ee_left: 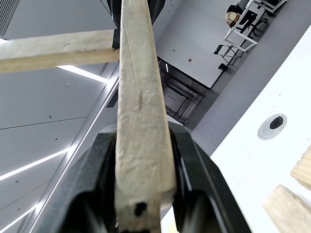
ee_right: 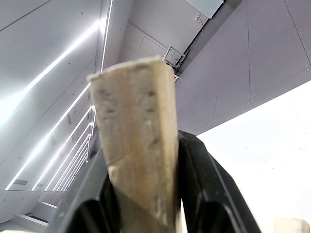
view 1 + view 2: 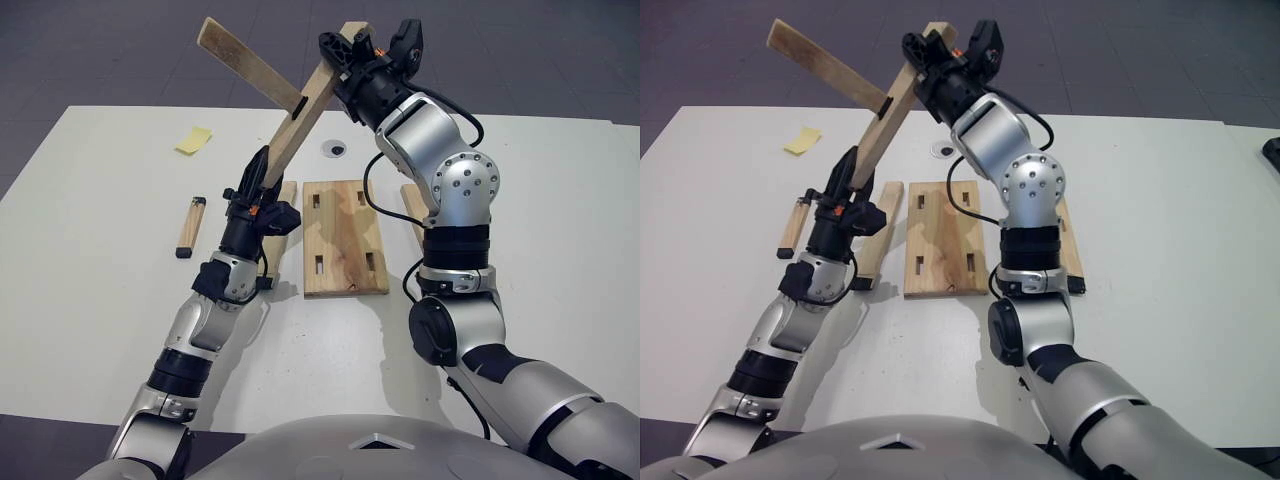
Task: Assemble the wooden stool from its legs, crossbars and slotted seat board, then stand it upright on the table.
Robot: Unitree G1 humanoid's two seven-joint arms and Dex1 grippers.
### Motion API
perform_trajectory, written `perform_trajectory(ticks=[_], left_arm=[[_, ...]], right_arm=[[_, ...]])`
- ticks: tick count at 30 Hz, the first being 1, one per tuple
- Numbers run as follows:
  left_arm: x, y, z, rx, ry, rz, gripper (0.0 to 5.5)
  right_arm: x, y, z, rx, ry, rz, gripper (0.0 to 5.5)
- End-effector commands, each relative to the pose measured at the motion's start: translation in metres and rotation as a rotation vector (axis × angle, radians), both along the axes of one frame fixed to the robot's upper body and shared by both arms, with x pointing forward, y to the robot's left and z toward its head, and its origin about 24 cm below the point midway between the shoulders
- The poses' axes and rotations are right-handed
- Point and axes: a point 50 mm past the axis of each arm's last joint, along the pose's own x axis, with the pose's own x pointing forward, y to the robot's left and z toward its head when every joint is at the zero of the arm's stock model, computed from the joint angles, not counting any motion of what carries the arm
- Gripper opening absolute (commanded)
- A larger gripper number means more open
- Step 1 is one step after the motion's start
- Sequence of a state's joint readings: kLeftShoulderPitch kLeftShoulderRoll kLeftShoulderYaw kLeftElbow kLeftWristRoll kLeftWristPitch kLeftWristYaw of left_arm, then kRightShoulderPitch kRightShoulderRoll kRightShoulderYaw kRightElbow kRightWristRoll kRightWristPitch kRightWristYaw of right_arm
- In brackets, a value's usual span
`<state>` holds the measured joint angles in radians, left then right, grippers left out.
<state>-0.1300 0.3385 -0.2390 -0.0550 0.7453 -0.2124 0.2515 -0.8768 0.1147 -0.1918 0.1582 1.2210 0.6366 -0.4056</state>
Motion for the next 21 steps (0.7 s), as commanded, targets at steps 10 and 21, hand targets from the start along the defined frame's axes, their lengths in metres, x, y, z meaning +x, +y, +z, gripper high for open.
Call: perform_trajectory(ticks=[10, 21], left_arm=[[0.0, -0.002, 0.004, 0.016, -0.013, -0.026, 1.15], [0.006, -0.011, 0.01, 0.005, -0.037, -0.022, 2.11]], right_arm=[[-0.018, 0.014, -0.001, 0.024, -0.032, 0.046, 1.14], [-0.028, -0.005, -0.002, -0.032, -0.137, 0.005, 1.04]])
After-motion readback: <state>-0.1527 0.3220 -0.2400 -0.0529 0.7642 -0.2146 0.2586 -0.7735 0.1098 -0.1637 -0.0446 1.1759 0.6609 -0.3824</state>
